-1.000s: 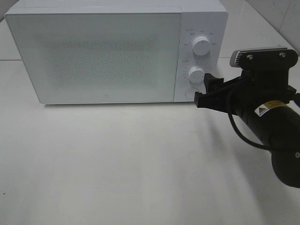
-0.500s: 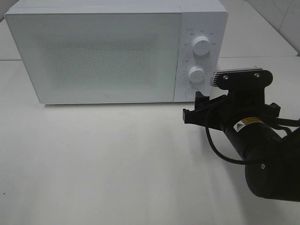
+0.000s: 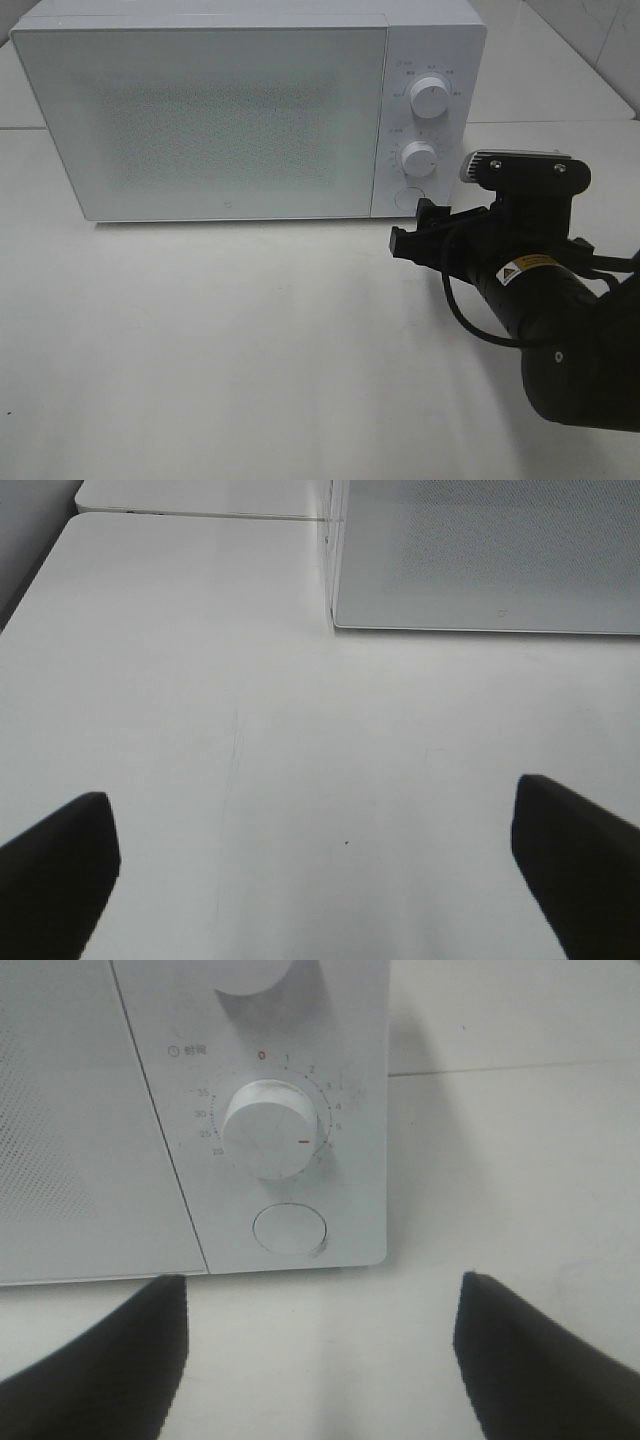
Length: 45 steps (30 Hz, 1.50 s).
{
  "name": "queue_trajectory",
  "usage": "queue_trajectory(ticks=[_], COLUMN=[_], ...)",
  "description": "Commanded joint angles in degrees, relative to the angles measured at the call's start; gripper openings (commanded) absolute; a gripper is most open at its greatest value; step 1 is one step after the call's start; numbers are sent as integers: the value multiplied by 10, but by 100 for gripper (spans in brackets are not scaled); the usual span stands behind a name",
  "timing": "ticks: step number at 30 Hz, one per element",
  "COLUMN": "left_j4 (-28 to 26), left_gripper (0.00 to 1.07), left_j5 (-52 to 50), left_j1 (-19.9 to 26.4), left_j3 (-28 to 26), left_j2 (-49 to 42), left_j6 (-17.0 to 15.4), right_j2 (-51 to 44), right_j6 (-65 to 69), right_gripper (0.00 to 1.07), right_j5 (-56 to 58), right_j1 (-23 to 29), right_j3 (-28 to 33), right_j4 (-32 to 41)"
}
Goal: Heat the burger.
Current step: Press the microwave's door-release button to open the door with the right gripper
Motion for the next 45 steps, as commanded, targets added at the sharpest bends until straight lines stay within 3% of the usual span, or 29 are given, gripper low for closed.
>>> queue_trajectory(ticks=[1, 3, 15, 21, 23, 24, 26, 27, 30, 33, 45], left_j4=[-6, -6, -6, -6, -6, -6, -6, -6, -6, -6, -6], left_gripper=[100, 100, 100, 100, 100, 100, 100, 100, 100, 100, 100], left_j5=[-9, -9, -9, -9, -9, -9, -9, -9, -9, -9, -9], left_j1=[0, 0, 0, 0, 0, 0, 0, 0, 0, 0, 0], left_j3=[2, 2, 2, 2, 2, 2, 2, 2, 2, 2, 2], left_j2=[-11, -11, -11, -11, -11, -11, -11, -11, -11, -11, -11], left_j6=[-2, -2, -2, -2, -2, -2, -2, -2, -2, -2, -2], right_j2=[-2, -2, -2, -2, -1, -1, 1, 1, 11, 18, 64], right_j6=[74, 180, 490, 700, 789, 789, 832, 832, 835, 837, 840], right_gripper=[74, 74, 70, 57, 46, 46, 31, 31, 8, 0, 0], right_j5=[15, 35, 43, 42, 42, 42, 42, 42, 50, 55, 58], right_j1=[1, 1, 1, 1, 1, 1, 1, 1, 1, 0, -1], right_j3=[-5, -5, -5, -5, -5, -5, -5, -5, -5, -6, -54], right_j4=[-1, -1, -1, 0, 0, 0, 2, 2, 2, 2, 0])
